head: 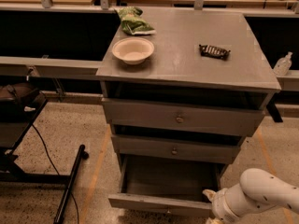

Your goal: Close bottom drawer

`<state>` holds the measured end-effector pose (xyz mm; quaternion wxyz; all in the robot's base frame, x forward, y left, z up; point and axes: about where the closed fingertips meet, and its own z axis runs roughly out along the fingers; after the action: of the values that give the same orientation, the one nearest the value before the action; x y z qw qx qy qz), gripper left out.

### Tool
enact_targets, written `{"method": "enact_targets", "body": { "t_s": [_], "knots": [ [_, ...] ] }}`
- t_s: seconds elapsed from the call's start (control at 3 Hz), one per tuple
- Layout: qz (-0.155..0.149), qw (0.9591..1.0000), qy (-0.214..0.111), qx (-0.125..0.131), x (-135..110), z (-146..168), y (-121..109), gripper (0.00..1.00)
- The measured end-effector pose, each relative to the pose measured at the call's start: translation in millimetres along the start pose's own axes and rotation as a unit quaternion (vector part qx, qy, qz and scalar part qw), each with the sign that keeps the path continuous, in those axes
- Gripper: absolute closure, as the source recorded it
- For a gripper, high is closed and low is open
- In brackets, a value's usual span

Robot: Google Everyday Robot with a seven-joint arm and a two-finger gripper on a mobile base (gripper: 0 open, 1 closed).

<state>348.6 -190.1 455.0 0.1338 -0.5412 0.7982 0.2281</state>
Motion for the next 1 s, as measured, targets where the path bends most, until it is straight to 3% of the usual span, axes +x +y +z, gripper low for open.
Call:
{"method": "enact_targets", "body": {
  "t_s": [0.33, 0.67, 1.0],
  "knots": [
    [0.012, 0.9977, -0.062, 0.023, 3.2, 20.4, -35.7, 0.00],
    [0.024, 0.9900, -0.127, 0.057, 9.7, 46.6, -81.5, 0.00],
    [0.044, 0.9862, -0.142, 0.072, 25.8, 71.8, -112.2, 0.00]
  ]
}}
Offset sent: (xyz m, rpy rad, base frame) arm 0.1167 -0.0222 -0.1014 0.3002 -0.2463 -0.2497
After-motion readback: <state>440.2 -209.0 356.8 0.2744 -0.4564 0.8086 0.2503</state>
